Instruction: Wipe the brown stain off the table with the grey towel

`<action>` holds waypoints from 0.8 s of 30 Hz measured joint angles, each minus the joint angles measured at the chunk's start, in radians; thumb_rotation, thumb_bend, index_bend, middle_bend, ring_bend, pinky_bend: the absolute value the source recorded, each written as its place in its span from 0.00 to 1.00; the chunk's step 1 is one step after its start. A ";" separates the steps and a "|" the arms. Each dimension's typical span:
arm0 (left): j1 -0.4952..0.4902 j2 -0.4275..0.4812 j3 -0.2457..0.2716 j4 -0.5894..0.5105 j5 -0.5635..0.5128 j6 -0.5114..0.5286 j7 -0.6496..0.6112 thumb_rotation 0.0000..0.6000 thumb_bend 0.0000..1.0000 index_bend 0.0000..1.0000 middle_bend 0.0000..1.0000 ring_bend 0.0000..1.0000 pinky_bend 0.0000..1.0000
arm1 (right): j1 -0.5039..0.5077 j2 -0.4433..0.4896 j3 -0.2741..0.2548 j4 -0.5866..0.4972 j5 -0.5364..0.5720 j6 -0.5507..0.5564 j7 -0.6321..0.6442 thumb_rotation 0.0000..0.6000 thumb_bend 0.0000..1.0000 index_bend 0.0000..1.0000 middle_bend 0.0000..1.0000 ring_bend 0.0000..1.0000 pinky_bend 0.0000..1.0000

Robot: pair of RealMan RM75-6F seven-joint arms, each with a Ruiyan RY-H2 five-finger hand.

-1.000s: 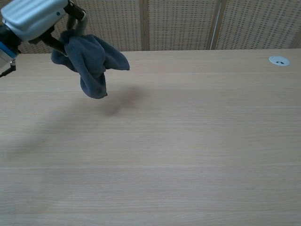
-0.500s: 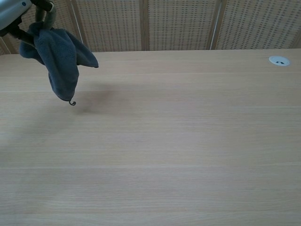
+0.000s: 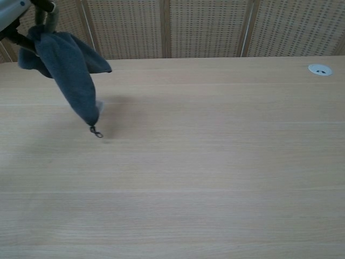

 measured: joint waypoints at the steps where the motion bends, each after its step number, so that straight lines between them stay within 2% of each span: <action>1: 0.009 0.011 0.000 -0.010 -0.009 -0.019 0.003 1.00 0.18 0.62 0.48 0.46 0.80 | 0.001 -0.001 -0.001 -0.001 -0.002 -0.001 -0.004 1.00 0.00 0.00 0.00 0.00 0.00; 2: 0.014 0.019 0.002 -0.021 -0.015 -0.036 0.004 1.00 0.16 0.49 0.33 0.32 0.69 | 0.002 -0.002 -0.002 -0.001 -0.004 -0.002 -0.007 1.00 0.00 0.00 0.00 0.00 0.00; 3: 0.019 0.029 0.004 -0.035 -0.021 -0.057 0.005 1.00 0.14 0.38 0.22 0.21 0.61 | 0.002 -0.004 -0.003 -0.002 -0.005 -0.003 -0.011 1.00 0.00 0.00 0.00 0.00 0.00; 4: 0.024 0.046 0.007 -0.062 -0.031 -0.092 0.008 1.00 0.12 0.23 0.09 0.09 0.48 | 0.003 -0.005 -0.005 -0.003 -0.007 -0.003 -0.014 1.00 0.00 0.00 0.00 0.00 0.00; 5: 0.027 0.061 0.009 -0.088 -0.040 -0.121 0.013 1.00 0.10 0.11 0.02 0.02 0.37 | 0.003 -0.006 -0.006 -0.004 -0.009 -0.002 -0.019 1.00 0.00 0.00 0.00 0.00 0.00; 7: 0.032 0.101 0.012 -0.167 -0.064 -0.190 0.036 1.00 0.06 0.01 0.00 0.00 0.22 | 0.002 -0.009 -0.007 -0.006 -0.011 0.001 -0.027 1.00 0.00 0.00 0.00 0.00 0.00; 11: 0.041 0.194 0.013 -0.358 -0.115 -0.295 0.101 1.00 0.01 0.00 0.00 0.00 0.06 | 0.000 -0.012 -0.008 -0.009 -0.012 0.007 -0.037 1.00 0.00 0.00 0.00 0.00 0.00; 13: 0.045 0.254 0.015 -0.467 -0.137 -0.343 0.131 1.00 0.00 0.00 0.00 0.00 0.02 | 0.000 -0.012 -0.008 -0.009 -0.010 0.006 -0.039 1.00 0.00 0.00 0.00 0.00 0.00; 17: 0.056 0.384 0.023 -0.646 -0.163 -0.408 0.193 1.00 0.00 0.00 0.00 0.00 0.00 | 0.002 -0.012 -0.008 -0.010 -0.009 0.003 -0.040 1.00 0.00 0.00 0.00 0.00 0.00; 24: 0.090 0.502 0.053 -0.767 -0.201 -0.461 0.360 1.00 0.00 0.00 0.00 0.00 0.00 | -0.001 -0.010 -0.010 -0.015 -0.014 0.008 -0.039 1.00 0.00 0.00 0.00 0.00 0.00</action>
